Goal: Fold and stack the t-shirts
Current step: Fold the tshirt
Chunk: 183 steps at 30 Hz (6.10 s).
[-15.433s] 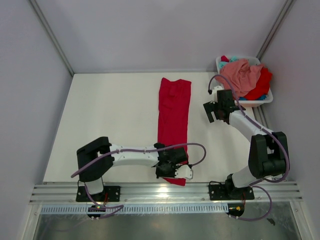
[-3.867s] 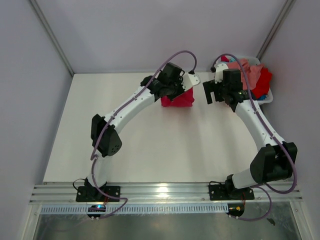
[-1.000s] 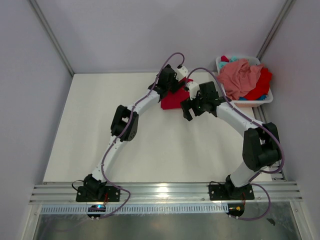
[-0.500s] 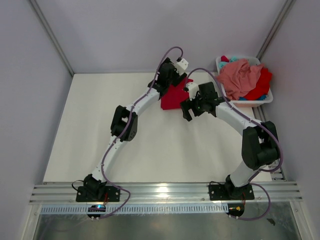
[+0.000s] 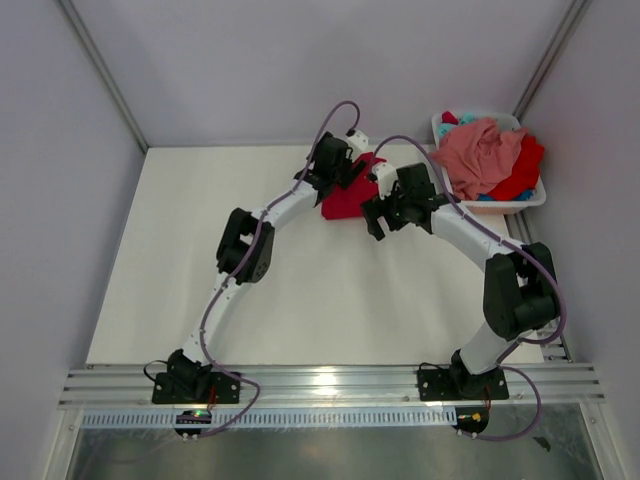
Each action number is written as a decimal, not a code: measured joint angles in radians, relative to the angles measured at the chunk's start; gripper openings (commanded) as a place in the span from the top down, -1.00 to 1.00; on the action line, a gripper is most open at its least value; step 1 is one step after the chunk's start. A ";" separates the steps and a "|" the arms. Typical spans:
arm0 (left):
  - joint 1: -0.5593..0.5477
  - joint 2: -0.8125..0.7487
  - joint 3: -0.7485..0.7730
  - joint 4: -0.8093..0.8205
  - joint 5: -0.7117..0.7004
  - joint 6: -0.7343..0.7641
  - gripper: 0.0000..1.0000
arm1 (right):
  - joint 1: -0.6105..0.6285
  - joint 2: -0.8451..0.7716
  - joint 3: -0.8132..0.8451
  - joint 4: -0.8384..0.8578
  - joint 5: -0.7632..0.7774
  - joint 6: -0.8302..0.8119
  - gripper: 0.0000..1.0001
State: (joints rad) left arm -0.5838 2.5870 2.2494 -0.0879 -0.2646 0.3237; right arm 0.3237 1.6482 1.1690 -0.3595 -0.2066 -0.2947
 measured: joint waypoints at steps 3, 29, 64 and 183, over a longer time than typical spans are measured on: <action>0.000 -0.043 -0.043 -0.007 -0.036 -0.004 -0.98 | 0.000 0.002 0.007 0.034 0.058 -0.007 -0.99; 0.027 -0.736 -0.615 -0.352 -0.003 -0.141 -0.98 | 0.000 0.292 0.204 0.333 0.232 -0.023 -0.99; 0.027 -0.748 -0.645 -0.423 0.150 -0.169 -0.98 | 0.000 0.645 0.790 0.025 0.217 -0.105 -0.99; 0.019 -0.760 -0.690 -0.432 0.326 -0.175 -0.98 | -0.038 0.369 0.267 -0.096 0.644 -0.147 -0.99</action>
State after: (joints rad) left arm -0.5652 1.8267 1.5593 -0.5198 0.0612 0.1482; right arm 0.2859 2.0167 1.4357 -0.4557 0.4374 -0.4419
